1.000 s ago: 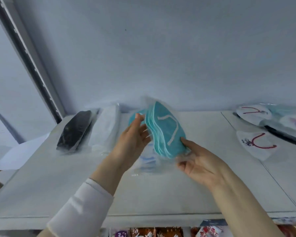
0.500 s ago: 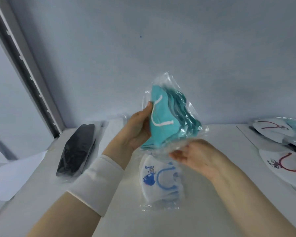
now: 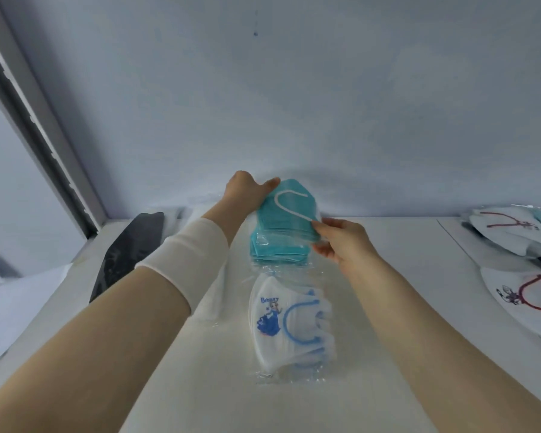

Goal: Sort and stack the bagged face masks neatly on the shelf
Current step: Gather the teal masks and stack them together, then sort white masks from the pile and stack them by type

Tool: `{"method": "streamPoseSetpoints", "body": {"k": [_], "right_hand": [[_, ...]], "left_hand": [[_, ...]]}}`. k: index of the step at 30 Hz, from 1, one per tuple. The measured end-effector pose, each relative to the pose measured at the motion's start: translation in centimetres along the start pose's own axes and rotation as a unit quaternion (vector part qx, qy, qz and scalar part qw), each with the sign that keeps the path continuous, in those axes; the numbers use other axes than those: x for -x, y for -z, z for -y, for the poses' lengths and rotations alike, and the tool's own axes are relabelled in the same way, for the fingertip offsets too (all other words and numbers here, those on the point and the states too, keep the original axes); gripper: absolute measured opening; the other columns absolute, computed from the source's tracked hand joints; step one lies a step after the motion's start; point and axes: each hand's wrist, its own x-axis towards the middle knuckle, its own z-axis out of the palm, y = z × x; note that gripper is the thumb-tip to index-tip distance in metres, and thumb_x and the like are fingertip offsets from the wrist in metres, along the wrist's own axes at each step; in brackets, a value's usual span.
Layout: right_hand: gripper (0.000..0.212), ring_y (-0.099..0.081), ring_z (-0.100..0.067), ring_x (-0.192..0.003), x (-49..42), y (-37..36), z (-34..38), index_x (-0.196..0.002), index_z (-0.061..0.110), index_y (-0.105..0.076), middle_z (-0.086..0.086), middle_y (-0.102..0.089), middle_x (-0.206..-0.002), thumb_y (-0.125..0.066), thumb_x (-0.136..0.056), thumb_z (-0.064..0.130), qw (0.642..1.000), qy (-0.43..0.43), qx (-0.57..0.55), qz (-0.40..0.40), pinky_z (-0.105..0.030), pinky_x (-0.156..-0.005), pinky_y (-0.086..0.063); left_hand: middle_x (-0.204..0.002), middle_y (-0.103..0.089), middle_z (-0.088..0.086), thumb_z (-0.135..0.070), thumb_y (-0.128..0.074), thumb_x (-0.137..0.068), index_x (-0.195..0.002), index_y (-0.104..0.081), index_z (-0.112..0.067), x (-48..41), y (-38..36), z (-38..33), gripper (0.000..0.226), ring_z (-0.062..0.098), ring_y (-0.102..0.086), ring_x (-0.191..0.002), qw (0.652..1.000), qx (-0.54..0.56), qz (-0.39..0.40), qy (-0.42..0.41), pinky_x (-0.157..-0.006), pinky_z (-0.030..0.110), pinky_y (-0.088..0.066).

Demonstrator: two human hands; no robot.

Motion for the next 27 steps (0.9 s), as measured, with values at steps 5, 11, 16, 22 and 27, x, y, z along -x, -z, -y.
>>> {"method": "streamPoseSetpoints", "body": {"k": [5, 11, 16, 22, 27], "right_hand": [[0.034, -0.057, -0.017, -0.054, -1.1, -1.1, -1.5, -0.115, 0.000, -0.058, -0.013, -0.061, -0.095, -0.067, -0.085, 0.014, 0.998, -0.006, 0.054, -0.037, -0.024, -0.059, -0.054], [0.030, -0.059, -0.032, -0.072, -1.6, -2.0, -3.1, -0.090, -0.008, -0.067, -0.017, -0.063, -0.075, -0.059, -0.087, 0.021, 0.955, 0.068, 0.282, -0.067, -0.032, -0.062, -0.046], [0.025, -0.055, -0.032, -0.090, -2.8, -2.7, -3.8, -0.079, 0.011, -0.055, -0.013, -0.058, -0.089, -0.053, -0.086, 0.035, 0.931, 0.032, 0.356, -0.078, -0.027, -0.065, -0.033], [0.035, -0.049, -0.032, -0.114, -2.1, -1.2, -3.2, -0.117, 0.012, -0.056, -0.011, -0.056, -0.121, -0.049, -0.091, 0.034, 0.929, 0.071, 0.355, -0.073, -0.030, -0.081, -0.037], [0.038, -0.041, -0.028, -0.122, -0.9, 3.8, -1.6, -0.124, 0.010, -0.051, -0.008, -0.052, -0.127, -0.050, -0.093, 0.031, 0.890, 0.188, 0.394, -0.129, -0.032, -0.096, -0.034]], "left_hand": [[-0.068, -0.030, -0.005, -0.034, -0.059, -0.092, -0.067, -0.033, -0.016, -0.4, -0.9, 1.7, 0.040, 0.021, -0.041, -0.088, 0.996, -0.086, 0.016, 0.007, -0.074, 0.027, -0.033], [-0.087, -0.053, 0.011, -0.030, -0.052, -0.096, -0.071, -0.044, -0.005, 0.3, -2.4, 3.1, 0.037, 0.029, -0.050, -0.091, 0.988, -0.153, 0.031, 0.017, -0.074, 0.028, -0.036], [-0.131, -0.048, 0.023, -0.025, -0.049, -0.098, -0.127, -0.041, 0.011, 1.0, -3.2, 3.2, 0.047, 0.034, -0.046, -0.122, 0.988, -0.153, 0.014, 0.018, -0.096, 0.034, -0.038], [-0.145, -0.033, 0.015, -0.028, -0.043, -0.100, -0.140, -0.031, -0.004, 2.4, -2.9, 2.7, 0.048, 0.031, -0.034, -0.132, 0.960, -0.266, -0.043, -0.078, -0.106, 0.036, -0.029], [-0.156, -0.020, 0.004, -0.028, -0.037, -0.101, -0.148, -0.023, -0.016, 4.3, -4.1, -1.1, 0.051, 0.023, -0.021, -0.141, 0.925, -0.300, -0.065, -0.222, -0.112, 0.031, -0.015]]}}
